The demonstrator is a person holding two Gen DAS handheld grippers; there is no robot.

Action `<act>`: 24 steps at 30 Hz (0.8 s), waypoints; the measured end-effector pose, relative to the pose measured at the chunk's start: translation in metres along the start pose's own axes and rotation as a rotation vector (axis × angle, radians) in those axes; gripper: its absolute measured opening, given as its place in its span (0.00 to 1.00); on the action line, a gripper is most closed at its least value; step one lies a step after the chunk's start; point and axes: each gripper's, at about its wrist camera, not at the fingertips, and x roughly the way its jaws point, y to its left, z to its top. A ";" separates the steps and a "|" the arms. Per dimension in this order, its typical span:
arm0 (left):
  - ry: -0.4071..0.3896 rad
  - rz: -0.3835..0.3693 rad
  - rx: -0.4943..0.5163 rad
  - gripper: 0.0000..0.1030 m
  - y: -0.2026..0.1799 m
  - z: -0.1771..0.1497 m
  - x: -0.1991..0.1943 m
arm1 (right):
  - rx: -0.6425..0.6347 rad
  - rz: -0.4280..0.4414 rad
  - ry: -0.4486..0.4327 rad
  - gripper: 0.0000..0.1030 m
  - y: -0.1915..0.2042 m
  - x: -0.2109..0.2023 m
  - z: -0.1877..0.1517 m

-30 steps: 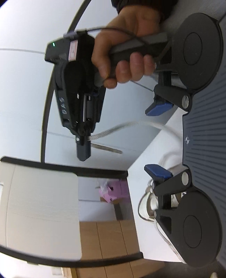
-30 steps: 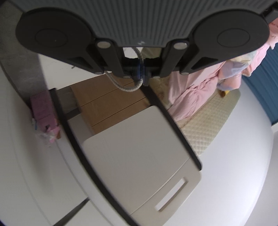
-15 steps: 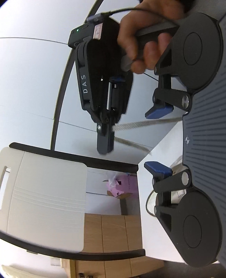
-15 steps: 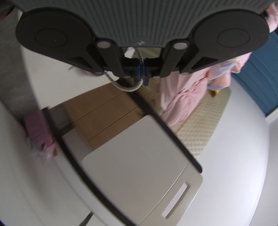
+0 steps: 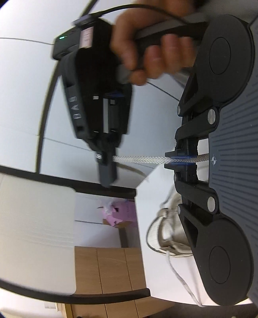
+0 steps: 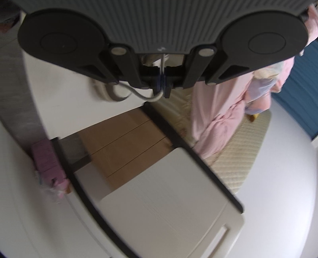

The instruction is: Lace up shoes with both hands

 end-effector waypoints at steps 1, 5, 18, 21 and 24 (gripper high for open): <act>0.013 -0.002 0.006 0.04 0.000 -0.001 -0.001 | 0.007 -0.011 -0.012 0.04 -0.003 -0.002 0.003; 0.051 0.000 0.041 0.04 0.000 -0.008 -0.002 | 0.032 -0.050 -0.075 0.04 -0.015 -0.014 0.013; 0.003 0.006 0.010 0.52 -0.004 -0.005 -0.014 | -0.040 -0.067 -0.118 0.03 -0.009 -0.022 0.012; -0.048 0.025 0.000 0.51 -0.003 -0.002 -0.020 | -0.050 -0.052 -0.069 0.03 -0.004 -0.013 0.003; -0.089 0.063 -0.029 0.51 0.000 0.001 -0.024 | -0.072 -0.008 -0.011 0.03 0.007 -0.002 -0.007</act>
